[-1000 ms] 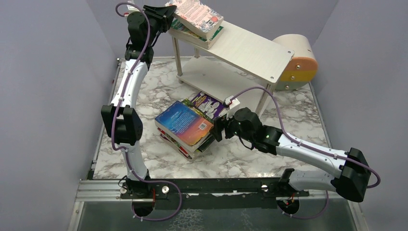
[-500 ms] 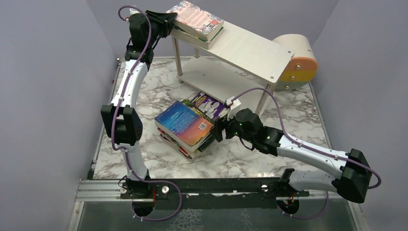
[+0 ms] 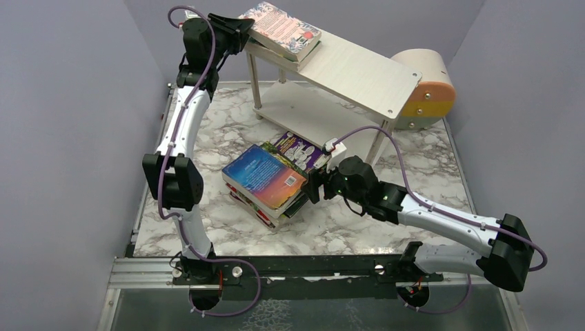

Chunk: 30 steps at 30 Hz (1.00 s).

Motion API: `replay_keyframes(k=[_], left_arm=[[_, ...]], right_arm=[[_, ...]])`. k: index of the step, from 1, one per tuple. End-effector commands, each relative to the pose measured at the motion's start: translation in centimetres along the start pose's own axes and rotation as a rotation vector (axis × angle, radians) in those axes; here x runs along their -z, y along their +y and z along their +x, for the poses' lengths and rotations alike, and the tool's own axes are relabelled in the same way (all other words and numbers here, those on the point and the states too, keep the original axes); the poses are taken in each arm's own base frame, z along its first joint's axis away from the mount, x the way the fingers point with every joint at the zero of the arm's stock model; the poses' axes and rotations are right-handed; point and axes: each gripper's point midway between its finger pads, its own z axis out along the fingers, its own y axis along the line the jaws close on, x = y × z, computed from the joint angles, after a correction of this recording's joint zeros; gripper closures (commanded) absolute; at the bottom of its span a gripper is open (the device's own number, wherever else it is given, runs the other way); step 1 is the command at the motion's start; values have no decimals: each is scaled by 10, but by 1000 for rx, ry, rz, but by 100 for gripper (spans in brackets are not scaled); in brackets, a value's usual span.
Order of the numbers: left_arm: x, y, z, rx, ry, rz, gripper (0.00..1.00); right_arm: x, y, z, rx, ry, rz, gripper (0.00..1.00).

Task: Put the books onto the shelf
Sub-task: Place the book on the shelf.

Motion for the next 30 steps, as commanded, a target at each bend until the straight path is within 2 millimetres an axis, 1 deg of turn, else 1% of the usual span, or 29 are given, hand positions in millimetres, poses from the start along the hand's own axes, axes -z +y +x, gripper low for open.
replay_keyframes(k=[1, 4, 6, 10, 15, 16, 17, 26, 30], left_arm=[[29, -59, 4, -41, 18, 124, 78], [30, -57, 6, -41, 25, 119, 75], [31, -54, 6, -39, 22, 112, 69], [33, -50, 5, -37, 21, 105, 62], [34, -45, 1, -30, 16, 98, 61], [35, -44, 0, -28, 12, 98, 58], [36, -44, -2, -27, 11, 98, 57], [41, -41, -20, -20, -7, 99, 56], [48, -35, -32, -16, -22, 93, 54]], right_arm=[[2, 6, -8, -10, -42, -21, 24], [1, 6, -9, -11, -43, -22, 24], [1, 6, -8, -10, -42, -22, 24], [2, 6, -9, -10, -45, -23, 24], [2, 5, -9, -10, -45, -22, 24], [2, 5, -9, -10, -46, -20, 24], [3, 5, -8, -10, -44, -20, 24], [1, 5, -8, -15, -42, -20, 24], [0, 6, -8, -16, -40, -22, 24]])
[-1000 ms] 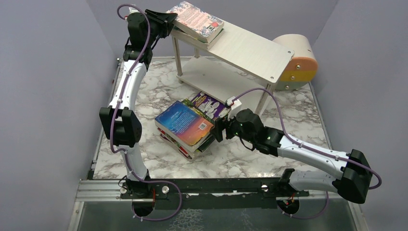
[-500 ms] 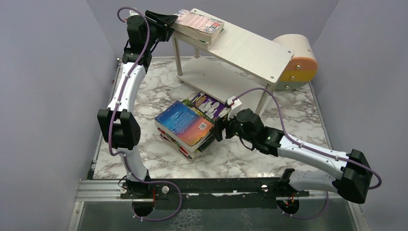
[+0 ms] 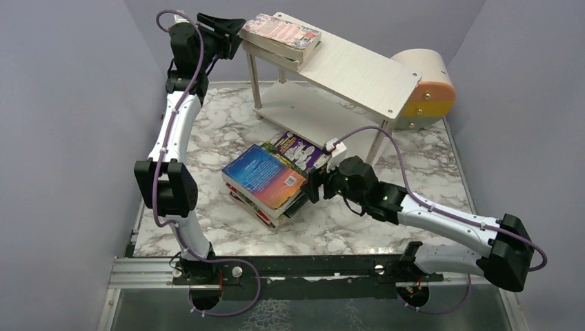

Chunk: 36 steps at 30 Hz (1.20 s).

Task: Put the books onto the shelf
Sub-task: Place the book on the shelf, then adjust the book at the center of the board, then adjust the book on the shelf.

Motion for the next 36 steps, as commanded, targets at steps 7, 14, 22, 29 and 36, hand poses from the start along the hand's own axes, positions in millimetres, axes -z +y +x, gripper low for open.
replay_keyframes(k=[7, 14, 22, 29, 36], left_arm=[[43, -13, -39, -2, -59, 72, 52], [57, -34, -29, -18, -10, 153, 48], [69, -55, -10, -58, 77, 226, 41], [67, -56, 7, -66, 159, 241, 41], [55, -53, 25, -81, 223, 249, 41]], right_arm=[[-4, 7, -5, -7, -19, -24, 24], [-7, 8, -4, -6, -9, -25, 24], [-10, 10, -3, -1, 1, -30, 24], [-12, 11, -4, -4, 0, -31, 24], [-10, 10, -4, -7, 3, -27, 24]])
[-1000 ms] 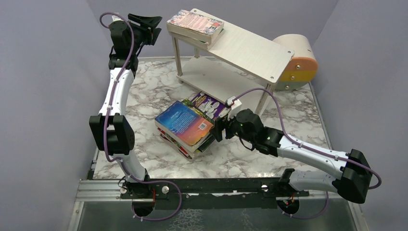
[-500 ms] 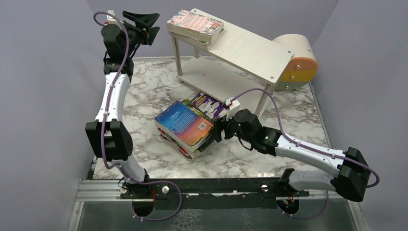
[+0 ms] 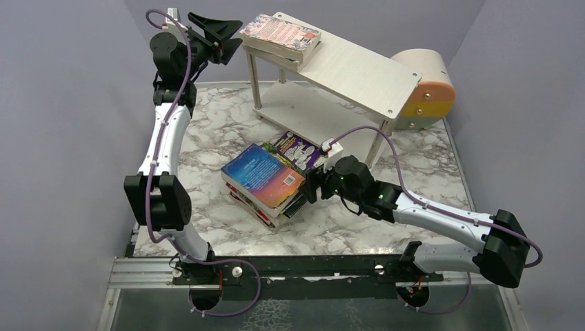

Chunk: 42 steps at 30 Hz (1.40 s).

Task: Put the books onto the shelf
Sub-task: Adjust the book on the shelf.

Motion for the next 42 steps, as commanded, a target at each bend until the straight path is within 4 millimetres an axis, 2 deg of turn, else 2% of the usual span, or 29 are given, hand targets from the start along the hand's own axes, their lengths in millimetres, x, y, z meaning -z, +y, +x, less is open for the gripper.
replay_keyframes(k=[1, 11, 33, 38, 42], left_arm=[[-11, -10, 13, -44, 75, 50, 41], [-24, 6, 20, -39, 106, 30, 40], [-48, 29, 12, -27, 110, 17, 40], [-48, 28, 11, -27, 109, 18, 40], [-36, 27, 11, -37, 93, 9, 40]], right_arm=[[0, 9, -12, -7, -26, -26, 24], [3, 7, -13, -12, -34, -15, 24], [4, 1, -10, -18, -28, 12, 24], [5, 1, -12, -19, -32, 14, 24], [8, -1, -13, -19, -33, 28, 24]])
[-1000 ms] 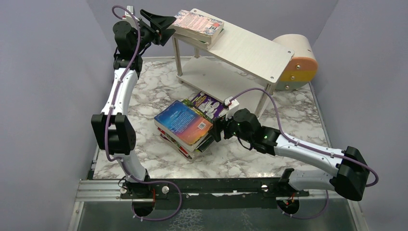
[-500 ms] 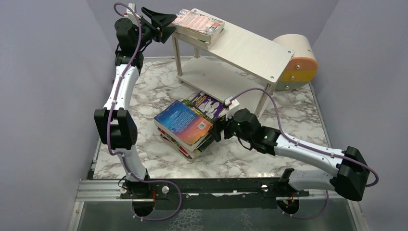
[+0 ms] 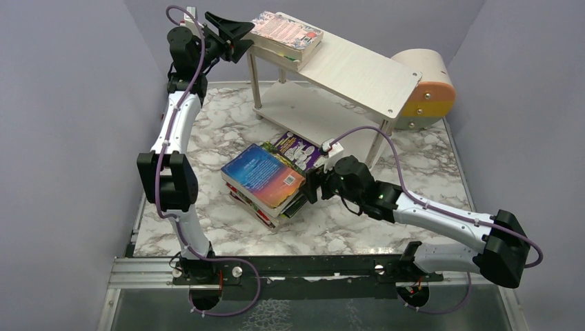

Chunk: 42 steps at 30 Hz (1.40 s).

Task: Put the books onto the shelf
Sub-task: Adjust the book on the shelf, then pick up the book from the center of the board.

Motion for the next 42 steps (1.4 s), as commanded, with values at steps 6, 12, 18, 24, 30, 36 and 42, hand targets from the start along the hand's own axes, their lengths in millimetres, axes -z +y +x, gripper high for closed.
replay_keyframes(k=[6, 12, 18, 24, 30, 36, 42], left_arm=[[60, -28, -2, -164, -105, -44, 40], [98, 0, 33, -217, -72, -123, 35], [122, 46, 66, -215, -9, -183, 33], [145, 74, 86, -284, 45, -282, 26], [163, 101, 109, -282, 112, -328, 26], [185, 128, 121, -285, 148, -405, 25], [216, 151, 122, -234, 121, -470, 25]], right_arm=[[19, -11, -17, -9, -56, 72, 24], [22, -10, -15, 2, -56, 56, 24], [15, -6, -5, 9, -17, 31, 24], [8, -4, -1, 10, -3, 25, 24], [0, 0, 0, 16, 15, 13, 24], [-5, 4, -4, 27, 18, -1, 24], [-12, 11, -7, 34, 27, -25, 24]])
